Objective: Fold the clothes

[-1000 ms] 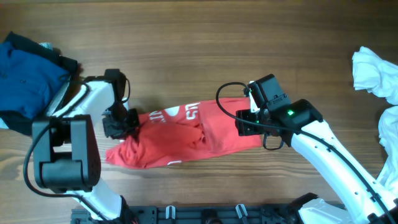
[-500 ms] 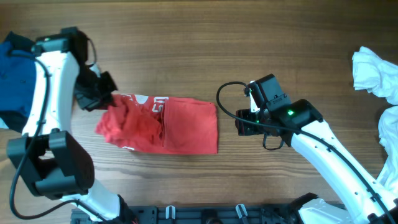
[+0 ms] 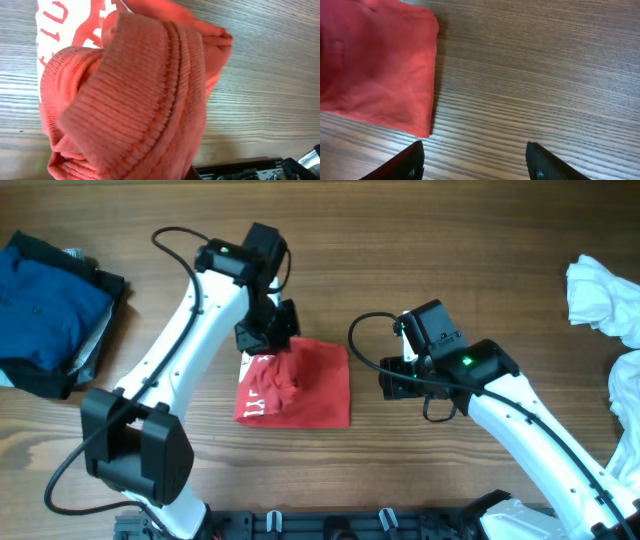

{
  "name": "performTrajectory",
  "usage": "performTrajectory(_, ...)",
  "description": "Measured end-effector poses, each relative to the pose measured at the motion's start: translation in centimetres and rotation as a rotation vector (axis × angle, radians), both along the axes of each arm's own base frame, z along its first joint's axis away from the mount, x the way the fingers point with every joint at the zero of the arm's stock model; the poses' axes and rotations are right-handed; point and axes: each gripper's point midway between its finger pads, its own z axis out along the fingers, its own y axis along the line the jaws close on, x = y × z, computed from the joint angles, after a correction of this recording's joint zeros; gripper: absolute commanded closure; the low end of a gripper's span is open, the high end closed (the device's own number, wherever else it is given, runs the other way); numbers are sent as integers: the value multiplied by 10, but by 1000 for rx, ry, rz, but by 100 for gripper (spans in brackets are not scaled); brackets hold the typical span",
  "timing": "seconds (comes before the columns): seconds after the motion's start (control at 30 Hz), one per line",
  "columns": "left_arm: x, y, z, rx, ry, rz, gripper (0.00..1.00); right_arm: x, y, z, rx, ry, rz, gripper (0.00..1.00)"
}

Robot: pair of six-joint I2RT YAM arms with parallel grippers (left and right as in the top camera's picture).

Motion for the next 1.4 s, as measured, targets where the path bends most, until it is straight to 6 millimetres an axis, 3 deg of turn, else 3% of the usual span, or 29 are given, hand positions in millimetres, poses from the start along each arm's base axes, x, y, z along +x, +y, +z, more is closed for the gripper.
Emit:
performTrajectory(0.23, -5, -19, -1, 14, -25, -43, 80, -2, -1, -1, -4, 9, 0, 34)
performTrajectory(0.27, -6, -20, -1, 16, -29, -48, 74, -2, -1, -1, -5, 11, 0, 35)
performTrajectory(0.3, -7, -22, -1, 19, -32, -56, 59, -3, -1, -1, -6, 13, 0, 34)
performTrajectory(0.33, -7, -24, -1, 21, -35, -60, 53, -3, -2, -1, -7, 13, 0, 34)
performTrajectory(0.57, -15, -37, 1, -21, -29, -119, 49, -4, -2, -1, -9, 17, 0, 34)
performTrajectory(0.63, -8, -26, 8, -23, -56, -105, 45, -4, -1, -1, -9, 14, 15, 36)
performTrajectory(0.7, 13, 16, 30, 0, -149, -6, 45, -3, 9, 1, 30, -1, 100, 43)
performTrajectory(0.77, 32, 56, 45, 29, -221, 100, 46, 1, 34, 11, 138, -45, 217, 49)
performTrajectory(0.83, 46, 84, 47, 53, -251, 175, 47, 8, 59, 25, 256, -106, 304, 55)
performTrajectory(0.93, 57, 104, 31, 81, -253, 221, 47, 9, 106, 50, 439, -193, 459, 55)
performTrajectory(1.0, 53, 104, 7, 94, -197, 217, 47, 1, 126, 46, 482, -168, 516, 56)
performTrajectory(1.1, 34, 104, -38, 122, -68, 203, 42, -15, 157, 16, 501, -69, 582, 55)
performTrajectory(1.23, 11, 95, -71, 80, 25, 190, 41, -27, 189, -16, 517, 4, 619, 55)
performTrajectory(1.4, -9, 81, -102, 16, 64, 171, 40, -18, 192, -46, 469, 43, 540, 54)
